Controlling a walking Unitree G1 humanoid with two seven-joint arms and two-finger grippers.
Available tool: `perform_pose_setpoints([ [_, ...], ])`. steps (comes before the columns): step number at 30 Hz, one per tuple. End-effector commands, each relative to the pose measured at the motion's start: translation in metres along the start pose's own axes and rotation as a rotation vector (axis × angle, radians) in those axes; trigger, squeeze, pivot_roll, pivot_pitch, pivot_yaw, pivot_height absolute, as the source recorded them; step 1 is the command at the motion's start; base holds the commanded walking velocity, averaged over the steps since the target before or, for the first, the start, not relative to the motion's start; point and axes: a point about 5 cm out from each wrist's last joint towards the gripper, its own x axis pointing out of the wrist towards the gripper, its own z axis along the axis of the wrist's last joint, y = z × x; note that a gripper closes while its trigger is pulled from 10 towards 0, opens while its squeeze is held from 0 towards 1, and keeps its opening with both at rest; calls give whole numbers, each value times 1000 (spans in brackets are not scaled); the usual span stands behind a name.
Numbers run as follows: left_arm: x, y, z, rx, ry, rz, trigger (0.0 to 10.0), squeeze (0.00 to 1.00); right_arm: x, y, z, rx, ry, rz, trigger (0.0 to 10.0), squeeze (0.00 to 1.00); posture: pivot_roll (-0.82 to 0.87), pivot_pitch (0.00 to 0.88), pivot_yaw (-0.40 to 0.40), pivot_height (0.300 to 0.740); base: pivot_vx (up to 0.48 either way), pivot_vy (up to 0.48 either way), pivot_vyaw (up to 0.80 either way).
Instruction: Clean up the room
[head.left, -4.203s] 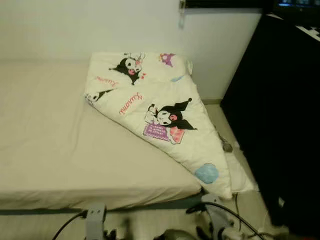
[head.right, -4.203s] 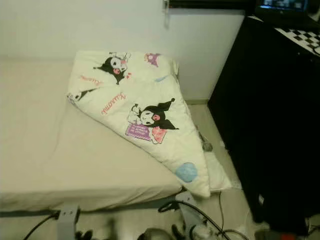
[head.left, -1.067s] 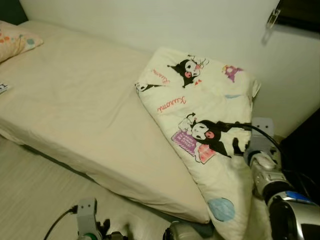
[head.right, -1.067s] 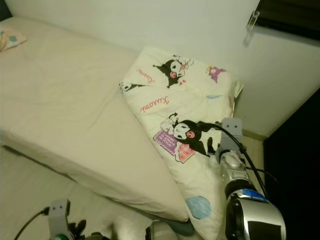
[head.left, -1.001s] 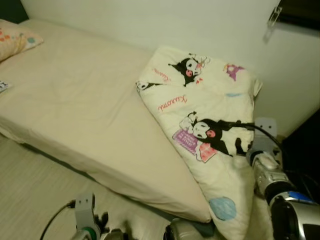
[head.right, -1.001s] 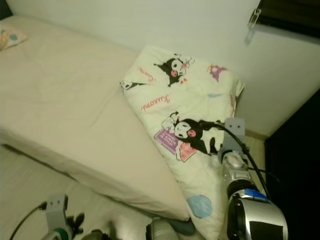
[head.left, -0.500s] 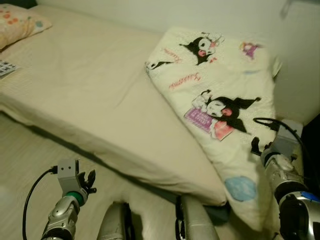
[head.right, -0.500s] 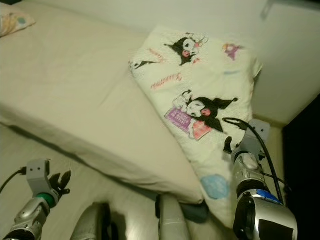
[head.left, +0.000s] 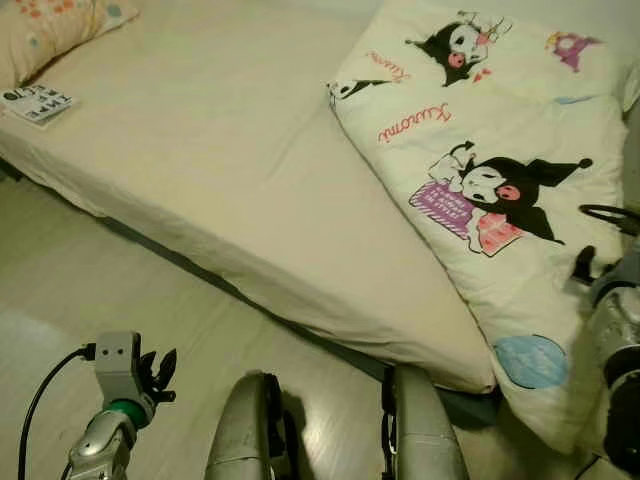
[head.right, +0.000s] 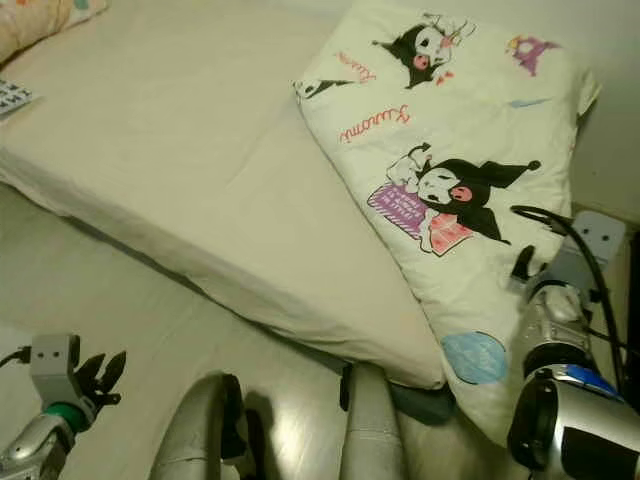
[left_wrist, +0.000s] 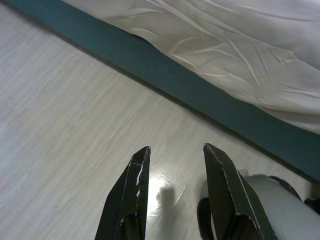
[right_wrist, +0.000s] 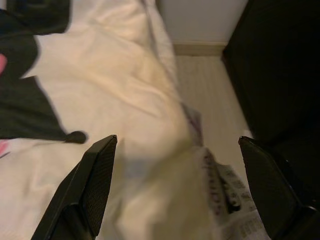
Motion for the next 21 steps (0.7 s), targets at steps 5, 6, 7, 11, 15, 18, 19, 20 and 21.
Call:
perform_pose_setpoints([
  [5,-11,5,-3,25,-23,-23,10000,0,0,-12,-6,27,28,-52,10000,0,-4,239,156,625,0,0,0],
  [6,-15,7,-2,41,-37,-38,10000,0,1,-14,-2,77,17,-56,10000,0,10,259,172,625,0,0,0],
  [7,-15,7,-2,41,-37,-38,10000,0,1,-14,-2,77,17,-56,10000,0,10,259,172,625,0,0,0],
  [11,-20,9,-1,69,-43,-56,10000,0,3,-21,3,159,18,-69,10000,0,24,277,188,625,0,0,0],
  [15,-25,11,-1,90,-46,-69,10000,0,2,-20,-1,276,43,-49,10000,0,35,294,201,625,0,0,0],
  [18,-29,14,-1,109,-48,-77,10000,0,1,-17,-9,370,82,-30,10000,0,45,309,214,625,0,0,0],
  [19,-31,15,0,114,-50,-81,10000,0,0,-17,-12,400,100,-32,10000,0,50,317,218,625,0,0,0],
  [20,-33,15,1,126,-50,-88,10000,0,-1,-20,-16,454,118,-50,10000,0,58,325,227,625,0,0,0],
  [21,-35,16,2,133,-52,-93,10000,0,-1,-23,-19,501,131,-69,10000,0,62,330,230,625,0,0,0],
])
